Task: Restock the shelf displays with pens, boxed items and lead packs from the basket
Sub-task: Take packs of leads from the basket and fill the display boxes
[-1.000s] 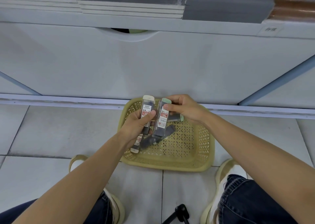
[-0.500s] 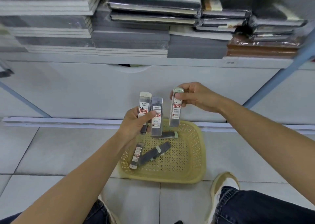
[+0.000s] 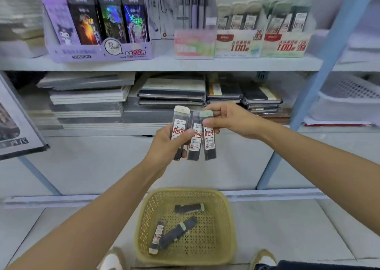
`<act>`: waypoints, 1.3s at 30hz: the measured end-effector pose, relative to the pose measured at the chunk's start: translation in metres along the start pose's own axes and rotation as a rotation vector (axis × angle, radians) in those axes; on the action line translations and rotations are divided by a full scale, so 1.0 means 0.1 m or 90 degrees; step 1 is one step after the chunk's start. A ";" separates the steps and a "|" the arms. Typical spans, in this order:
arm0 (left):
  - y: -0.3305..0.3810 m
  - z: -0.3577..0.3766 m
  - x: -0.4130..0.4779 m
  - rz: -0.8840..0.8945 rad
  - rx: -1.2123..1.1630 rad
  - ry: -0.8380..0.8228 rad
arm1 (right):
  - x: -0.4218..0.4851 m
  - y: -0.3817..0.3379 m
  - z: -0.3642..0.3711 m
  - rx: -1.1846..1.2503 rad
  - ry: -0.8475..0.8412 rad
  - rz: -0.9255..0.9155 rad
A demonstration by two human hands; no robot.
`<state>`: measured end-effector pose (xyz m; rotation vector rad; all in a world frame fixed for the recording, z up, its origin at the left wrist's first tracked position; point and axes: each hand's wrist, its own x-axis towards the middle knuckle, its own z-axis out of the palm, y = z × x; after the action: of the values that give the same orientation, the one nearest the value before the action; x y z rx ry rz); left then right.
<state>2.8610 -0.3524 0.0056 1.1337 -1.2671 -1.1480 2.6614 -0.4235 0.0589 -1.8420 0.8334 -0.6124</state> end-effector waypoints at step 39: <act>1.93 1.09 1.55 0.191 -0.135 -0.163 | -0.06 -1.50 -2.62 -0.435 0.697 -0.271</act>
<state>2.7489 -0.4867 0.2116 0.6303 -1.4165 -1.1903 2.5100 -0.5275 0.2986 -2.2718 1.4795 -1.8859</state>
